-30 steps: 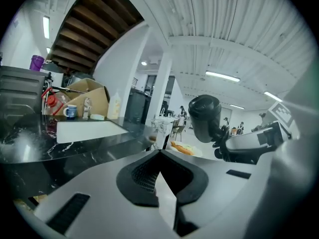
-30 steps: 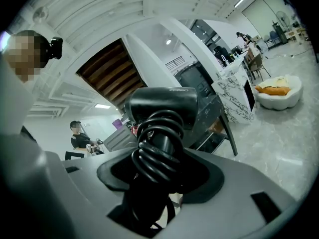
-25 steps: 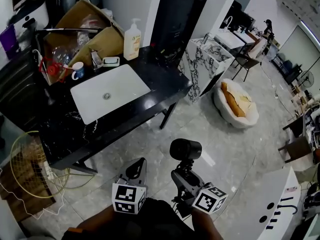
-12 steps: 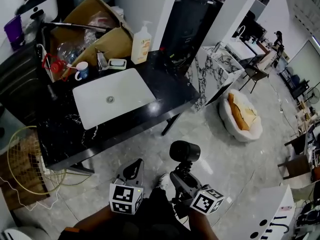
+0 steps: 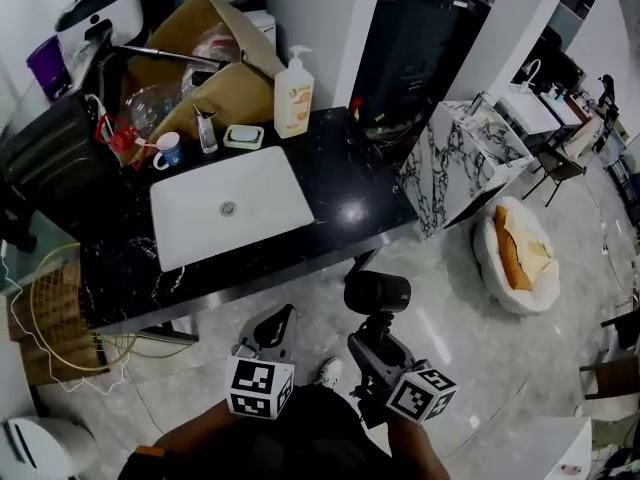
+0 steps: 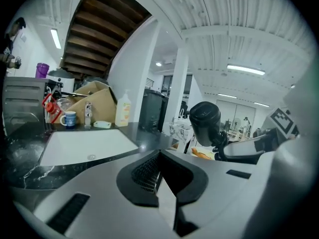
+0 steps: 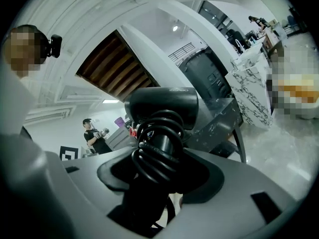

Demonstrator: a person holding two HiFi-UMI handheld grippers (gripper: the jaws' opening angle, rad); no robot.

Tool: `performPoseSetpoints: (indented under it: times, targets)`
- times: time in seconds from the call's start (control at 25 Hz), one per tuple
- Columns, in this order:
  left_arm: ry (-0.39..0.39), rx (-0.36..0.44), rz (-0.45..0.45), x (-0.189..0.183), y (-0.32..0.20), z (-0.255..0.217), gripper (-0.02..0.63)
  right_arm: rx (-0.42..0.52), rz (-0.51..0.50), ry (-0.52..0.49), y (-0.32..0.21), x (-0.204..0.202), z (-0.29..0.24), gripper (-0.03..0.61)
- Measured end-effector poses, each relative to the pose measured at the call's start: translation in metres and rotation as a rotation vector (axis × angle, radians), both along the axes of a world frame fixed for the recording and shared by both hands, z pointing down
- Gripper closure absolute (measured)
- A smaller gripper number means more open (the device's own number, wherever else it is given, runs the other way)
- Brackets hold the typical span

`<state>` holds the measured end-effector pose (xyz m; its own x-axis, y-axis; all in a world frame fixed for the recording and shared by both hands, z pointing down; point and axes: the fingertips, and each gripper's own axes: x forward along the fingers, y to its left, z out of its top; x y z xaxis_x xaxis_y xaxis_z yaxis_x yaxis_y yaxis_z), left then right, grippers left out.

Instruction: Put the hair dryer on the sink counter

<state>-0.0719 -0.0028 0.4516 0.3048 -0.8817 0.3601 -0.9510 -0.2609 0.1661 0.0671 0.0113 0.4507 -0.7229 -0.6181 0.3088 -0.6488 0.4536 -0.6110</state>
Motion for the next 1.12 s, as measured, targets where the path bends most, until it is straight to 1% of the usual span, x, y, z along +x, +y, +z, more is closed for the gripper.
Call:
performPoseSetpoints:
  times: [0.28, 0.48, 0.6, 0.76, 0.92, 1.12]
  targets:
    - [-0.042, 0.0, -0.073, 0.053, -0.043, -0.011, 0.607, 0.012, -0.098, 0.001, -0.052, 0.045, -0.002, 0.316]
    - [-0.067, 0.0, -0.102, 0.083, -0.061, -0.012, 0.607, 0.032, -0.153, 0.013, -0.081, 0.07, -0.002, 0.316]
    - [-0.081, -0.006, -0.122, 0.087, -0.072, -0.011, 0.607, 0.03, -0.169, 0.016, -0.093, 0.075, 0.001, 0.316]
    - [-0.092, -0.013, -0.126, 0.09, -0.09, -0.007, 0.607, 0.021, -0.183, 0.029, -0.11, 0.075, 0.01, 0.316]
    - [-0.065, -0.028, -0.117, 0.093, -0.117, 0.005, 0.607, 0.003, -0.177, 0.06, -0.134, 0.075, 0.019, 0.316]
    - [-0.033, -0.002, -0.1, 0.084, -0.173, 0.001, 0.607, 0.005, -0.164, 0.111, -0.171, 0.067, 0.016, 0.316]
